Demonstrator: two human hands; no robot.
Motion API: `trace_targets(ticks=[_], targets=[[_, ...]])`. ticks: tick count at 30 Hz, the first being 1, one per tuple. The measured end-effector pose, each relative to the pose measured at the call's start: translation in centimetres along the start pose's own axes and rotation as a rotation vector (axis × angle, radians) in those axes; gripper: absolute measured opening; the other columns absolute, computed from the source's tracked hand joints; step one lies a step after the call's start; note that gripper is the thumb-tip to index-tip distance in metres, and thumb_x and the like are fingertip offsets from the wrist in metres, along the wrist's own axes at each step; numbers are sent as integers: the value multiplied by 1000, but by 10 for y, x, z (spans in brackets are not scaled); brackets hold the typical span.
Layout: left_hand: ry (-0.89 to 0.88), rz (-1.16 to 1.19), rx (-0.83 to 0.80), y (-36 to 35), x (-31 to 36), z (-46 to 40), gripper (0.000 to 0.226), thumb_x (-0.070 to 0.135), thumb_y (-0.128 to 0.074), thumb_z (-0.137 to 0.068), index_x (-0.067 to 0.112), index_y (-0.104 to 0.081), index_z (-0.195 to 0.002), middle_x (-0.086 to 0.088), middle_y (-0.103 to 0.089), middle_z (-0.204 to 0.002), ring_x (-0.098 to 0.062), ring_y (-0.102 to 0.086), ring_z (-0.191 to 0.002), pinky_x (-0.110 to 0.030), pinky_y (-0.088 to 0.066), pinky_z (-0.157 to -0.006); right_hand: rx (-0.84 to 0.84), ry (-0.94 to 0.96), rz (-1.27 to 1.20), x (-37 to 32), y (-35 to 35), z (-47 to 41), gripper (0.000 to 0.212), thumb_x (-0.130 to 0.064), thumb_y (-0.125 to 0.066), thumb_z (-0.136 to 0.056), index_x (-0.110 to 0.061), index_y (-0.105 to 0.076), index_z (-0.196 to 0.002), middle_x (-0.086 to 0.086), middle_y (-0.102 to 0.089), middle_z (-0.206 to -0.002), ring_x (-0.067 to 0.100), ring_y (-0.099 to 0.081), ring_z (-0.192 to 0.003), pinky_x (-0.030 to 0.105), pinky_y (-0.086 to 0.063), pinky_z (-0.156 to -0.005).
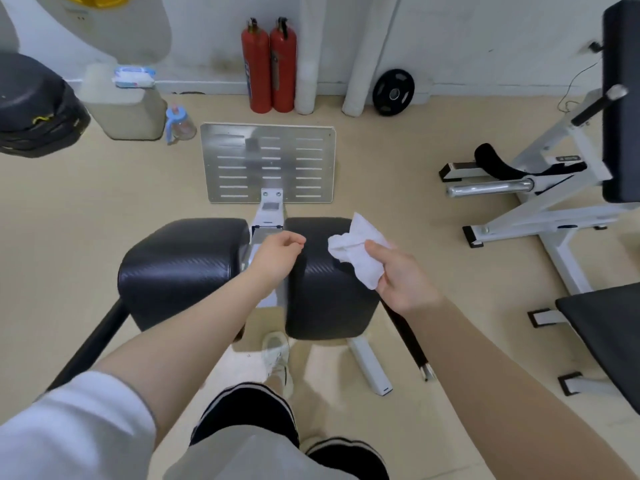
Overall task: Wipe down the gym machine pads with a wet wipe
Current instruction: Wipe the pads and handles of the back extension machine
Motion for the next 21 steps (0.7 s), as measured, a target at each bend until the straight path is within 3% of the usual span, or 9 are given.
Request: trace_targets(ticks=[5, 9, 11, 13, 15, 18, 21], targets=[[71, -45, -8, 4, 5, -64, 26, 10, -43, -94, 8, -60, -113, -4, -59, -117, -20, -51, -113, -22, -34, -91, 201, -21, 157, -16, 5, -61, 24, -10, -49, -94, 4, -60, -111, 24, -63, -111, 27, -62, -88, 24, -49, -67], [178, -68, 12, 8, -16, -105, 27, 11, -45, -90, 7, -59, -114, -3, -60, -113, -22, -53, -109, -28, -38, -94, 360, -19, 432, -19, 6, -117, 16, -11, -52, -85, 4, -57, -84, 18, -54, -75, 25, -47, -67, 31, -35, -57], [243, -65, 13, 7, -26, -120, 18, 12, -47, -89, 7, -58, -102, -6, -59, -99, -25, -54, -98, -31, -40, -88, 342, 18, 679, -21, 1, -150, 27, -17, -45, -79, 10, -49, -79, 16, -45, -68, 24, -39, -62, 35, -31, -56], [296, -65, 2, 5, -32, -132, 7, 17, -50, -88, 12, -52, -83, -2, -52, -82, -22, -47, -84, -30, -36, -76, 272, 58, 930, -17, -6, -179, 30, -19, -41, -84, 8, -53, -87, 17, -51, -72, 27, -44, -64, 36, -37, -61], [333, -26, -30, 1, -36, -139, 12, 22, -56, -87, 15, -54, -77, 4, -53, -75, -17, -49, -80, -26, -35, -74, 181, 103, 1086, -13, -15, -203, 26, -17, -37, -93, -2, -58, -97, 13, -62, -89, 26, -54, -77, 39, -47, -73], [340, 67, -111, -4, -40, -144, 19, 15, -63, -84, 9, -67, -101, -2, -68, -97, -14, -60, -86, -17, -43, -68, -50, 143, 1268, -2, -37, -229, 35, -8, -35, -97, -15, -57, -123, 7, -62, -123, 24, -56, -112, 37, -42, -101], [337, 147, -140, -6, -48, -145, 31, 3, -62, -84, 1, -61, -115, -10, -66, -108, -15, -61, -89, -9, -49, -63, -273, 40, 1478, 20, -51, -245, 46, -1, -35, -93, -20, -50, -132, 7, -53, -135, 27, -50, -122, 34, -37, -105]])
Point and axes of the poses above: each hand's wrist, its own z-axis away from the middle knuckle, its own y-axis out of the back of the hand, x = y × z, the point moved 5 cm from there along -z, towards the middle knuckle
